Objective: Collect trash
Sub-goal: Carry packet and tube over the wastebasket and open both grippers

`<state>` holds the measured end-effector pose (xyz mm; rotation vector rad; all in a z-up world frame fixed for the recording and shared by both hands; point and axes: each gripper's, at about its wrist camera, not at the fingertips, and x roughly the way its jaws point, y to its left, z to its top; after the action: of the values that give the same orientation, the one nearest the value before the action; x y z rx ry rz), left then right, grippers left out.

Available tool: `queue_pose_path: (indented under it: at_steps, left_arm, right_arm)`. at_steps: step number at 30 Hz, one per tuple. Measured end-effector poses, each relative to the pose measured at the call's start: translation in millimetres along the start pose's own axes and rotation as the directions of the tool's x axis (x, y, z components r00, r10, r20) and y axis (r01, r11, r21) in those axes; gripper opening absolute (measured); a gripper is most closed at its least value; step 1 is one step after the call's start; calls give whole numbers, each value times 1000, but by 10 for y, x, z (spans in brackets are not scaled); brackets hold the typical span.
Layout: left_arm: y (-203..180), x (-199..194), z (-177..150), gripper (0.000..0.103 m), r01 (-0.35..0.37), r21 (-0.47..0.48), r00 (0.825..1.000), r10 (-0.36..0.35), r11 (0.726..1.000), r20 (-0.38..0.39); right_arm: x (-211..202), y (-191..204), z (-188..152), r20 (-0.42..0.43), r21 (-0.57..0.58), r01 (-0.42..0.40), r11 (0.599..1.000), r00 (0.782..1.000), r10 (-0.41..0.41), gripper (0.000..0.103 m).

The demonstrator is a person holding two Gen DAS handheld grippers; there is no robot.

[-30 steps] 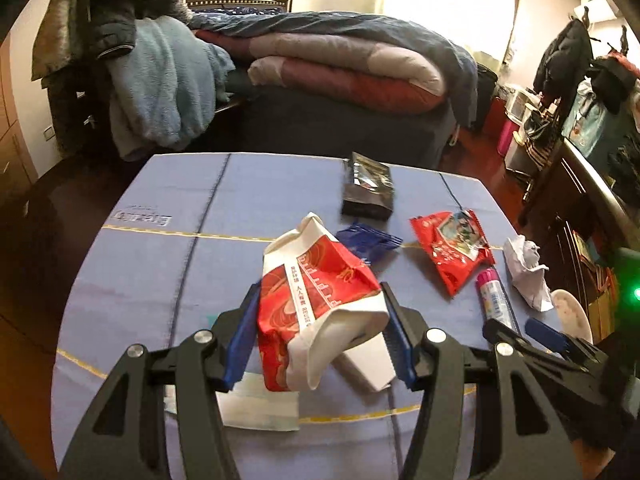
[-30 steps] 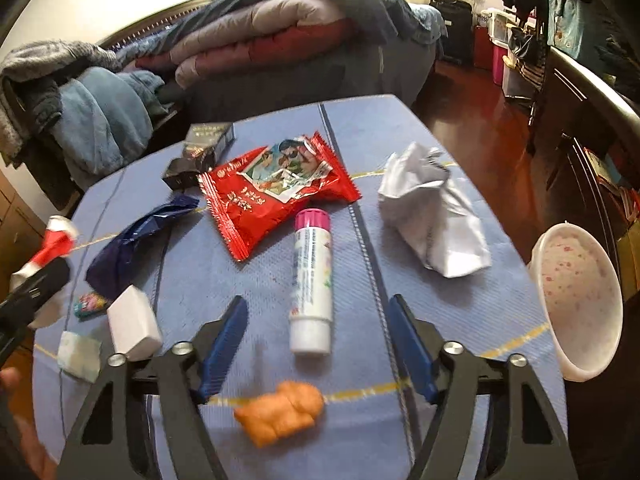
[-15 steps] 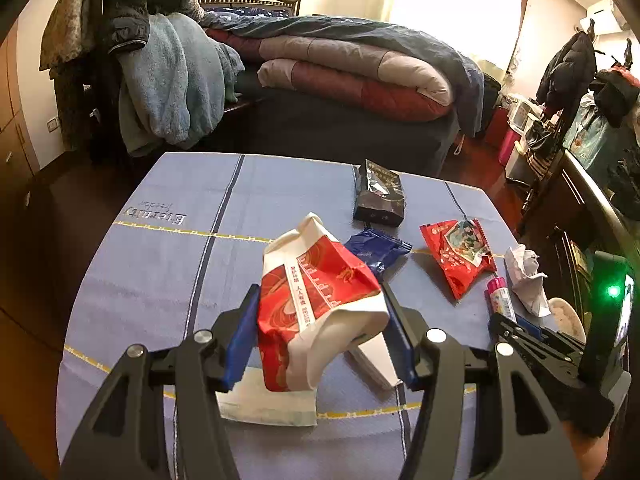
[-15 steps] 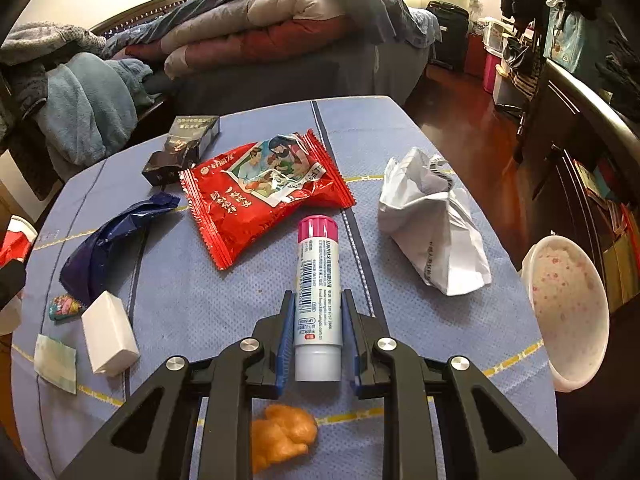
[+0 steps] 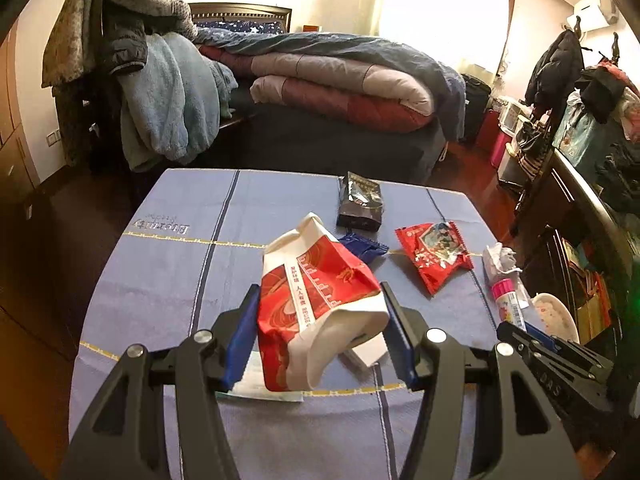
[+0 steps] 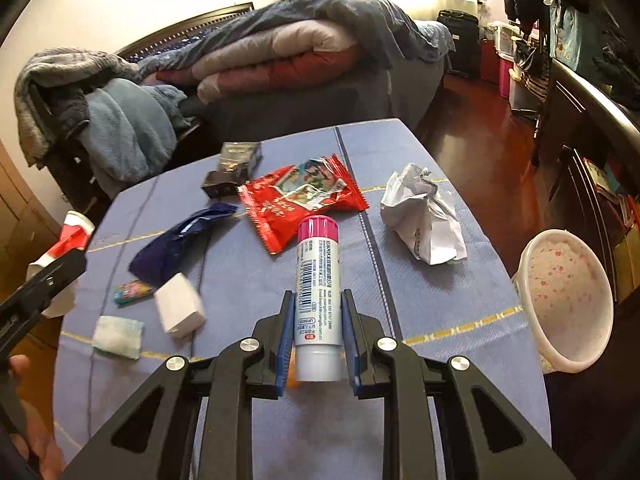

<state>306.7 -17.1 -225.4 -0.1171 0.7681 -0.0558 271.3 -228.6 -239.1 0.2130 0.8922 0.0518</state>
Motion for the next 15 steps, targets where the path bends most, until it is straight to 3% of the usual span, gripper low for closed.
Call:
queue_pose_path:
  at_steps: [8, 15]
  left_arm:
    - [-139, -259, 13, 58, 25, 31, 999, -26, 999, 36]
    - [-460, -368, 3, 58, 116, 78, 992, -119, 990, 36]
  right_arm:
    - [-288, -51, -75, 24, 12, -47, 999, 999, 47, 23]
    - [-504, -322, -154, 52, 52, -34, 998, 998, 32, 23]
